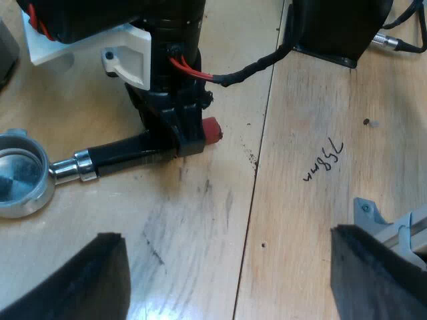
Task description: Put the handle in the coffee machine
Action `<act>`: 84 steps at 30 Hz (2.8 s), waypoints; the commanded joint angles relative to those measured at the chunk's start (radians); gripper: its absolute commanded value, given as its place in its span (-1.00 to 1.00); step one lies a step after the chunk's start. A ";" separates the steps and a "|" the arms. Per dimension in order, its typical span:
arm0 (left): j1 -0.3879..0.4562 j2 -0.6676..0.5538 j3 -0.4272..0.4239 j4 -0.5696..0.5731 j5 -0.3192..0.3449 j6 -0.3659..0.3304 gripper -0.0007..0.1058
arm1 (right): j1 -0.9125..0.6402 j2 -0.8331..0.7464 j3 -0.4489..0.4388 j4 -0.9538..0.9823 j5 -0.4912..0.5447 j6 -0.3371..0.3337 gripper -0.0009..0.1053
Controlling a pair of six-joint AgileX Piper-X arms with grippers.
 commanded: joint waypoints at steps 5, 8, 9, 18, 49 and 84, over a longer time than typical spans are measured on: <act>0.074 -0.003 -0.006 0.033 0.008 0.007 0.25 | 0.056 0.009 -0.001 -0.044 -0.060 0.072 -0.98; 0.149 -0.003 -0.006 0.051 0.008 0.007 0.25 | 0.079 0.009 -0.001 -0.068 -0.101 0.103 -0.98; 0.156 -0.003 -0.006 0.051 0.008 0.007 0.25 | 0.084 0.009 -0.001 -0.075 -0.104 0.114 -0.98; 0.228 -0.003 -0.006 0.107 0.008 0.028 0.25 | 0.206 0.009 -0.001 -0.269 -0.118 0.213 -0.98; 0.310 -0.003 -0.006 0.162 -0.040 0.054 0.25 | 0.231 0.017 -0.001 -0.604 -0.109 0.418 -0.98; 0.312 -0.358 -0.006 0.160 -0.126 -0.003 0.25 | 0.229 -0.329 -0.106 -0.129 0.155 0.158 0.53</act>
